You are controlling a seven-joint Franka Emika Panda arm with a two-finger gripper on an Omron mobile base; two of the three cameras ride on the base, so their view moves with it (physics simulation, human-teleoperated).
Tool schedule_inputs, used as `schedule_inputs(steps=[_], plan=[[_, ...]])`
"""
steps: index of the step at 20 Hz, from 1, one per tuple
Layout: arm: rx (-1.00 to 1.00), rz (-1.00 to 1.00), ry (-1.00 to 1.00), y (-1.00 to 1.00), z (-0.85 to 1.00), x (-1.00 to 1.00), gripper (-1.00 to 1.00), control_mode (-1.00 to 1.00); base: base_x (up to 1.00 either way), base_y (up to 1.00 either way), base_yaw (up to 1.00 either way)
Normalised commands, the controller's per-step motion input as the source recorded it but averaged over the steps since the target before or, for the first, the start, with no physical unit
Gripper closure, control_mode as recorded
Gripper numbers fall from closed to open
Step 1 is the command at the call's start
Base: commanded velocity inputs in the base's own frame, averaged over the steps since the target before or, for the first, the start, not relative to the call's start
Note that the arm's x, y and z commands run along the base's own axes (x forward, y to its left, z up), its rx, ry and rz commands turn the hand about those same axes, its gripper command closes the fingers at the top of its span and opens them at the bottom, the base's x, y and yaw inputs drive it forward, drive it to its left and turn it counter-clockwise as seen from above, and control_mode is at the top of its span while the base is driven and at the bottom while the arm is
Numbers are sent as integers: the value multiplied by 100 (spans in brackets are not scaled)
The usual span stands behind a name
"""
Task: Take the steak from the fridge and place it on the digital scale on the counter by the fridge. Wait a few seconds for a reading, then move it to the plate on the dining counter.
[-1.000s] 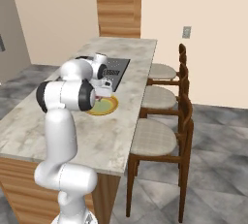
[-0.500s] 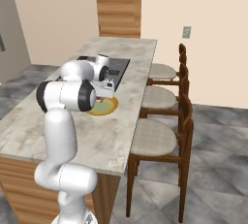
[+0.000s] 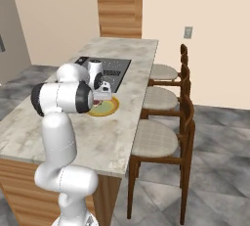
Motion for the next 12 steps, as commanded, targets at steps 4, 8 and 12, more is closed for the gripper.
schedule_inputs(steps=[4, 8, 12], plan=[[-3, -11, 18, 1, -20, 60, 100, -100, 0, 0, 0], [0, -2, 8, -10, -4, 30, 100, -100, 0, 0, 0], [0, -7, 10, -1, -22, 76, 100, -100, 0, 0, 0]])
